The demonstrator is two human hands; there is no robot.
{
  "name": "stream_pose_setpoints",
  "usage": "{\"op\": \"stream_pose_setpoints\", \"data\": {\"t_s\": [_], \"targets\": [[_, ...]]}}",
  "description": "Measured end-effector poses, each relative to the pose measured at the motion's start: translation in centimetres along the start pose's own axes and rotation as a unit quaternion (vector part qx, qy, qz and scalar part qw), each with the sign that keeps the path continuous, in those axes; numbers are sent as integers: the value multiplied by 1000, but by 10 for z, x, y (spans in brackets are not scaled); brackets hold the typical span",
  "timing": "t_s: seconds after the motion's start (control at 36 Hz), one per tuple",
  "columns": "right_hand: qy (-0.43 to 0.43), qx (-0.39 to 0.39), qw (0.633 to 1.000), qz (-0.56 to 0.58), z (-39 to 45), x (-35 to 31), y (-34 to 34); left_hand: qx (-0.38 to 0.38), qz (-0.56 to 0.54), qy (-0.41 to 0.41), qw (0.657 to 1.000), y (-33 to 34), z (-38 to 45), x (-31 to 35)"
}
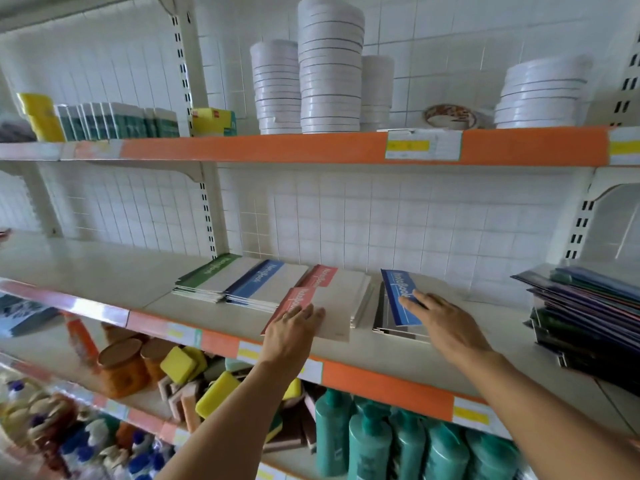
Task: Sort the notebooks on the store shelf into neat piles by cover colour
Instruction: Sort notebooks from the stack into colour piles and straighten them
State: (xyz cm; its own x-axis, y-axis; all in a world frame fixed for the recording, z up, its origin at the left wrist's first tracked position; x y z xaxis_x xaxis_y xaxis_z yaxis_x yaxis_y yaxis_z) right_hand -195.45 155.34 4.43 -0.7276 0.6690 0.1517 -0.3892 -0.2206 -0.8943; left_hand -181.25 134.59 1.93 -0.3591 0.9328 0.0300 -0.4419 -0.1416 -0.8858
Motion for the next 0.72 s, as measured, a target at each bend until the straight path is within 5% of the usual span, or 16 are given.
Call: {"op": "stream_pose_setpoints", "data": {"t_s": [0.36,0.72], "targets": [[76,-1,997,-7,59,-22,43,0,-19,82,996,53,77,-45],[130,-43,989,-50,94,-43,61,-89,-57,207,973,97,117,-68]]}}
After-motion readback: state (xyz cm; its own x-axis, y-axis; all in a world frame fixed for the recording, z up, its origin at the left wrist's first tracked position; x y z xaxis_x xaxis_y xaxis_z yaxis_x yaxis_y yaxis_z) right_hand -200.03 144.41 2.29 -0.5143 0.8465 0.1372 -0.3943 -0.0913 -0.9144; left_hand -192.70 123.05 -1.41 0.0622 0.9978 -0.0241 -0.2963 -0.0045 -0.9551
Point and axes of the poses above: each hand's wrist, its own z-axis towards the middle knuckle, its own y-axis out of the palm, x = y × z, the point moved 1 cm from there along z, towards the middle knuckle, and after that the axes turned 11 degrees about x, right-handed, at the moved point
